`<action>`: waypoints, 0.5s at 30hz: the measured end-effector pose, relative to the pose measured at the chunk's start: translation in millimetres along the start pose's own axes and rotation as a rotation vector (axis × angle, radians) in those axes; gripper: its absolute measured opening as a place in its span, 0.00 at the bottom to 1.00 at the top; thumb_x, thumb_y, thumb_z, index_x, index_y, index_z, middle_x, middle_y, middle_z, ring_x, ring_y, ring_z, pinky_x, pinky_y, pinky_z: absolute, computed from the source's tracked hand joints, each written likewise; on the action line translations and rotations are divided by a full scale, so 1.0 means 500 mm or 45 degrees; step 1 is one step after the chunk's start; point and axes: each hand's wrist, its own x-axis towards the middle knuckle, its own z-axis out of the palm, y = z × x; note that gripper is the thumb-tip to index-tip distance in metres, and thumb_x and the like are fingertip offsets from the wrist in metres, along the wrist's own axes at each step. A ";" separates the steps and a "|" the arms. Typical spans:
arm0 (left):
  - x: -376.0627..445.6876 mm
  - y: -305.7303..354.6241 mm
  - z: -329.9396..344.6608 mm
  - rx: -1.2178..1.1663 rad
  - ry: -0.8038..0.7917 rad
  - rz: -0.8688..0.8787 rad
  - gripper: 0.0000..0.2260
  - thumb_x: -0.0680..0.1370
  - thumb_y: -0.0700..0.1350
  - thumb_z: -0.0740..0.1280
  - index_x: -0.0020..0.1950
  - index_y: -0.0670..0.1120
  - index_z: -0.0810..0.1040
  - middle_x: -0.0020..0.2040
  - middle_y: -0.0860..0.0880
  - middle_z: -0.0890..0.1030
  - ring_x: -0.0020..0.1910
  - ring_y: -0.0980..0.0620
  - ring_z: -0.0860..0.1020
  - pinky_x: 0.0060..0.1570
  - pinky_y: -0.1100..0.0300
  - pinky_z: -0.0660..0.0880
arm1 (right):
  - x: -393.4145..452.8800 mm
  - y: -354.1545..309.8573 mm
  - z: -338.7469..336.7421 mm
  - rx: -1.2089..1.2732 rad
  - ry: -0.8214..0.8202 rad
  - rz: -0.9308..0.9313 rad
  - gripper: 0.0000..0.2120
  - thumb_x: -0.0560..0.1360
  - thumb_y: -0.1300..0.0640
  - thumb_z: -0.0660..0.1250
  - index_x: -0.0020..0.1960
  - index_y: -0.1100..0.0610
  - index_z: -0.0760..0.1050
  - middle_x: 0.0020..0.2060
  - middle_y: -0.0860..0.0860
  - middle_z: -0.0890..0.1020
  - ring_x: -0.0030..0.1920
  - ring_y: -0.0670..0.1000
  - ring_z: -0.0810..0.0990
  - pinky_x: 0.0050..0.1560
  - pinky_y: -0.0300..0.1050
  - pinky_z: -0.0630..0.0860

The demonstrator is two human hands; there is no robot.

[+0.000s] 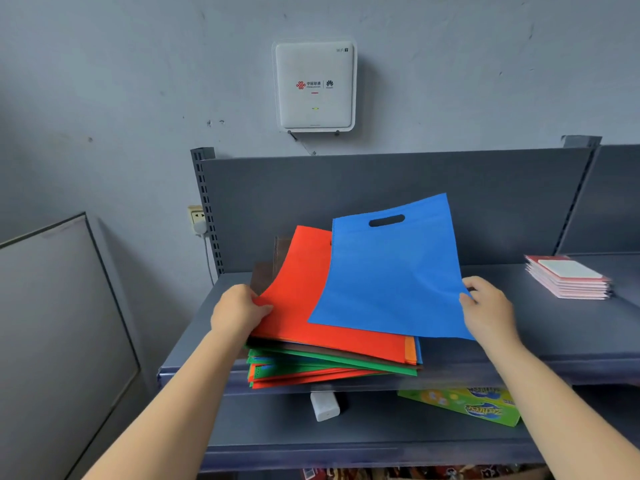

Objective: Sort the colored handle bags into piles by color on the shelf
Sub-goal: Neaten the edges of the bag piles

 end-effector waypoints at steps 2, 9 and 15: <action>-0.009 -0.003 -0.013 -0.053 0.072 0.016 0.06 0.73 0.46 0.72 0.44 0.46 0.76 0.47 0.45 0.79 0.45 0.45 0.75 0.42 0.58 0.69 | -0.006 0.005 -0.002 0.112 0.016 0.009 0.12 0.79 0.66 0.55 0.51 0.54 0.74 0.43 0.49 0.79 0.38 0.53 0.77 0.32 0.43 0.70; -0.105 -0.015 -0.052 -0.528 0.413 0.192 0.02 0.77 0.38 0.65 0.44 0.44 0.75 0.39 0.46 0.78 0.37 0.46 0.74 0.32 0.59 0.70 | -0.048 -0.002 0.002 0.568 -0.074 0.155 0.14 0.79 0.65 0.57 0.50 0.47 0.76 0.45 0.42 0.81 0.48 0.47 0.79 0.44 0.45 0.74; -0.240 -0.056 -0.091 -0.790 0.753 0.044 0.03 0.77 0.37 0.67 0.45 0.43 0.78 0.40 0.49 0.79 0.40 0.52 0.76 0.40 0.63 0.69 | -0.116 -0.027 -0.007 0.944 -0.251 0.251 0.14 0.80 0.65 0.58 0.56 0.51 0.78 0.49 0.47 0.84 0.50 0.48 0.82 0.50 0.47 0.76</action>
